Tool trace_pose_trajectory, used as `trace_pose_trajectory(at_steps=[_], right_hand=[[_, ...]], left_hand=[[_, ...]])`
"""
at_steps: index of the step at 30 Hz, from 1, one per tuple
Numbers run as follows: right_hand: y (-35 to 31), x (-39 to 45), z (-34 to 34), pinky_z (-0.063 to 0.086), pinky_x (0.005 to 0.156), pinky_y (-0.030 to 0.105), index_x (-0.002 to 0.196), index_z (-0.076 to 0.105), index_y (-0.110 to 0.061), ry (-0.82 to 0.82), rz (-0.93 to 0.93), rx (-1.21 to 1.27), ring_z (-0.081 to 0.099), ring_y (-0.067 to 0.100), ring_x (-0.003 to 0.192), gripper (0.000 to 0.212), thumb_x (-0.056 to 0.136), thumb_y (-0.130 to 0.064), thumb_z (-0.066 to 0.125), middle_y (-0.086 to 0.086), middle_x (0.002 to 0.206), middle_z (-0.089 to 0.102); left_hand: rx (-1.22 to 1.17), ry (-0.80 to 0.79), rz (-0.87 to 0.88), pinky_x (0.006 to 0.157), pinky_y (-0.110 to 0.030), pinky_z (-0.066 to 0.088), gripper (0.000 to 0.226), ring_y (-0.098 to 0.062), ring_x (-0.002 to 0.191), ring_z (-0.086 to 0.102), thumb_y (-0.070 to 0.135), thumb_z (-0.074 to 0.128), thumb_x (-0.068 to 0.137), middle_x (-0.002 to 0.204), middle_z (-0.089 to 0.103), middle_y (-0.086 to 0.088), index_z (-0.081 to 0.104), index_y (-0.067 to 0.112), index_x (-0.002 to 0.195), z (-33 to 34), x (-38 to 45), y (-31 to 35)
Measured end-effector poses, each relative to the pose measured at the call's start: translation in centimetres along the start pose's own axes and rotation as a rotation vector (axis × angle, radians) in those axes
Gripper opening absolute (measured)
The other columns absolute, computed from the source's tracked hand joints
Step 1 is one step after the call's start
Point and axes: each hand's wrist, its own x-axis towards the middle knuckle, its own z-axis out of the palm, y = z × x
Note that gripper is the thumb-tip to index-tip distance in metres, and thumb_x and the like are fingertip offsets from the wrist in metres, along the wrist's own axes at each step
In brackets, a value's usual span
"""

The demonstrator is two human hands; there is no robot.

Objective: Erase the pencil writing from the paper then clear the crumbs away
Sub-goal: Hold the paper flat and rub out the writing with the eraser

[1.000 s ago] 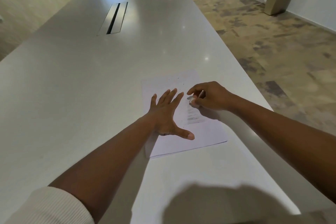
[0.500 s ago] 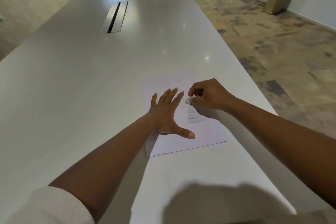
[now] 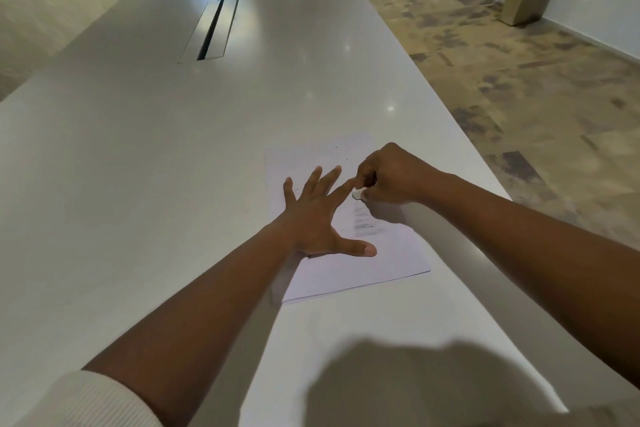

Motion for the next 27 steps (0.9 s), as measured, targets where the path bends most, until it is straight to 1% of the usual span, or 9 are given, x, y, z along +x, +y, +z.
trace_pose_trajectory(at_steps=[3,6,10,14,18,20,22,25,27], right_hand=[[-0.1,0.2,-0.1,0.046,0.066,0.022,0.09,0.078,-0.011,-0.023,-0.029,-0.034,0.062,0.016,0.073,0.01,0.082,-0.014,0.072,0.003,0.085,0.072],[0.0,0.4,0.0,0.05,0.072,0.027,0.087,0.077,-0.006,-0.033,-0.042,-0.073,0.064,0.021,0.079,0.012,0.084,-0.009,0.066,0.008,0.086,0.072],[0.1,0.2,-0.1,0.052,0.073,0.029,0.087,0.078,-0.006,-0.023,-0.057,-0.07,0.063,0.019,0.078,0.012,0.083,-0.007,0.067,0.007,0.088,0.072],[0.4,-0.3,0.1,0.041,0.065,0.02,0.088,0.079,-0.009,-0.001,-0.068,-0.013,0.056,0.011,0.068,0.01,0.082,-0.008,0.071,-0.001,0.082,0.068],[0.5,-0.5,0.3,0.036,0.062,0.018,0.086,0.077,-0.01,-0.011,-0.079,-0.01,0.053,0.008,0.066,0.006,0.083,-0.011,0.072,-0.002,0.079,0.062],[0.5,-0.7,0.3,0.035,0.06,0.015,0.083,0.076,-0.01,-0.02,-0.076,0.011,0.051,0.004,0.064,0.003,0.082,-0.011,0.073,-0.004,0.078,0.06],[0.5,-0.9,0.2,0.039,0.063,0.014,0.08,0.076,-0.013,-0.039,-0.056,0.06,0.055,0.002,0.067,0.002,0.081,-0.012,0.074,-0.005,0.079,0.062],[0.5,-1.0,0.4,0.048,0.072,0.02,0.08,0.076,-0.016,-0.062,-0.029,0.076,0.06,0.006,0.075,0.004,0.08,-0.012,0.075,-0.003,0.085,0.067],[0.5,-1.0,0.6,0.047,0.071,0.023,0.081,0.075,-0.014,-0.048,-0.023,0.057,0.06,0.008,0.074,0.003,0.079,-0.011,0.075,-0.002,0.084,0.068]], left_hand=[[-0.001,-0.012,-0.001,0.114,-0.07,-0.021,0.137,-0.016,0.153,-0.031,0.112,0.036,0.043,0.169,-0.023,0.014,-0.015,0.053,0.156,0.0,0.2,0.0],[0.006,-0.025,-0.004,0.113,-0.071,-0.022,0.141,-0.015,0.152,-0.032,0.113,0.033,0.039,0.169,-0.024,0.015,-0.015,0.051,0.157,-0.1,0.2,0.0],[0.018,-0.057,-0.02,0.113,-0.071,-0.022,0.147,-0.014,0.151,-0.035,0.114,0.032,0.036,0.167,-0.028,0.016,-0.017,0.047,0.158,-0.3,0.2,0.3],[0.015,-0.073,-0.029,0.113,-0.07,-0.022,0.148,-0.013,0.151,-0.036,0.114,0.032,0.035,0.166,-0.029,0.017,-0.019,0.046,0.157,-0.5,0.1,0.4],[0.011,-0.075,-0.033,0.114,-0.07,-0.022,0.149,-0.013,0.15,-0.036,0.114,0.032,0.035,0.166,-0.029,0.017,-0.019,0.047,0.157,-0.5,0.2,0.5],[0.01,-0.075,-0.033,0.114,-0.07,-0.022,0.148,-0.013,0.15,-0.036,0.114,0.033,0.036,0.166,-0.029,0.017,-0.019,0.047,0.157,-0.5,0.2,0.5],[0.01,-0.074,-0.033,0.114,-0.07,-0.022,0.146,-0.013,0.15,-0.036,0.113,0.036,0.039,0.166,-0.029,0.017,-0.019,0.047,0.157,-0.6,0.1,0.5],[0.005,-0.078,-0.032,0.113,-0.07,-0.022,0.145,-0.013,0.151,-0.035,0.112,0.039,0.04,0.167,-0.028,0.017,-0.019,0.048,0.157,-0.6,0.1,0.5],[0.01,-0.079,-0.035,0.113,-0.07,-0.022,0.145,-0.013,0.151,-0.035,0.111,0.04,0.041,0.167,-0.028,0.016,-0.019,0.047,0.157,-0.6,0.1,0.5]])
